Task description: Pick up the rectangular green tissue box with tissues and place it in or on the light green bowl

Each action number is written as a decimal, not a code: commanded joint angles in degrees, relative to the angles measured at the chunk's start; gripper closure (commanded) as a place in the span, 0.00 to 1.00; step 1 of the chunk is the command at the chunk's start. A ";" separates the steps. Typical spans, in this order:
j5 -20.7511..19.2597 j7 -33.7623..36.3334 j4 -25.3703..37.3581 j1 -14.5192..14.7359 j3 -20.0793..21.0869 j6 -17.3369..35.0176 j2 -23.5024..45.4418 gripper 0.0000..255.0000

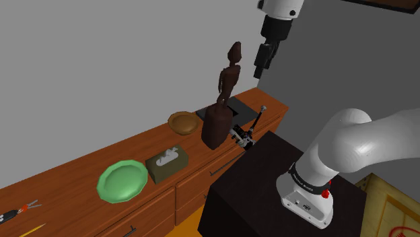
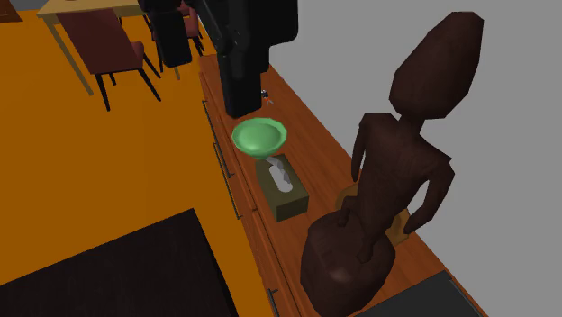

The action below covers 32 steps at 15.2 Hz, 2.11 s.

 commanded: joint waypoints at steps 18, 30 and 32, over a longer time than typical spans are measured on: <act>19.78 25.15 -24.54 3.48 15.68 41.31 6.98 0.00; 16.02 50.66 -20.71 -3.48 33.00 80.67 41.27 0.00; -10.08 73.51 -18.50 -3.08 27.95 85.80 48.33 0.00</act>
